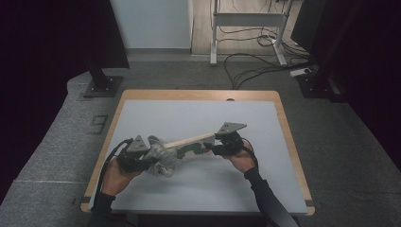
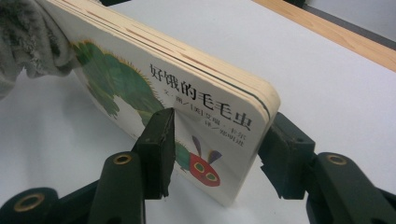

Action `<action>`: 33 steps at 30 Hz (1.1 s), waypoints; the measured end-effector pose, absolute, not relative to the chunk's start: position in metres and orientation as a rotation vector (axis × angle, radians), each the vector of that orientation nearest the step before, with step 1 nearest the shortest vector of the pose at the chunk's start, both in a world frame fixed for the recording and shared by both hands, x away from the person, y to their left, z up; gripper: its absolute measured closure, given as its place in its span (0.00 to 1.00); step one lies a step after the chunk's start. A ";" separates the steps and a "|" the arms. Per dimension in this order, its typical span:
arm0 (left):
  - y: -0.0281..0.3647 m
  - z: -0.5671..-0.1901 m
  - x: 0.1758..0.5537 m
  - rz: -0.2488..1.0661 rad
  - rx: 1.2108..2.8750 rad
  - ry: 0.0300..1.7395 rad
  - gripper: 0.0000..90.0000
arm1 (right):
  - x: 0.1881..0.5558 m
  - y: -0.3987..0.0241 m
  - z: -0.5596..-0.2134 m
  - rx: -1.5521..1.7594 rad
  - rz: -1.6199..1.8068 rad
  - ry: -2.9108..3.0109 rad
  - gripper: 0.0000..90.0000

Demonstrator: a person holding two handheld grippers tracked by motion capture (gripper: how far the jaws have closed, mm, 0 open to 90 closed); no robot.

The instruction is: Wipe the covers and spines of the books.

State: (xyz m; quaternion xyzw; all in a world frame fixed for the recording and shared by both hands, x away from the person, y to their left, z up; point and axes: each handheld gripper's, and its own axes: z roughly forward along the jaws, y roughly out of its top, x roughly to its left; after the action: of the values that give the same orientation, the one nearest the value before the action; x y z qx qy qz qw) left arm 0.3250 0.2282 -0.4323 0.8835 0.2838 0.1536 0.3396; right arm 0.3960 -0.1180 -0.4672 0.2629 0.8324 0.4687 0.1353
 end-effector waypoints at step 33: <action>0.302 -0.424 0.354 0.487 2.182 1.044 0.70 | 0.397 -0.118 -0.466 0.771 1.352 2.422 0.53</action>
State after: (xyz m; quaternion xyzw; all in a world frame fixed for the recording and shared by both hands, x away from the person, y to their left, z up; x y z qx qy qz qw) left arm 0.3538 0.3020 -0.4238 0.8347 0.3992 0.1862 0.3306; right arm 0.3965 -0.1176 -0.4663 0.2656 0.8340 0.4655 0.1311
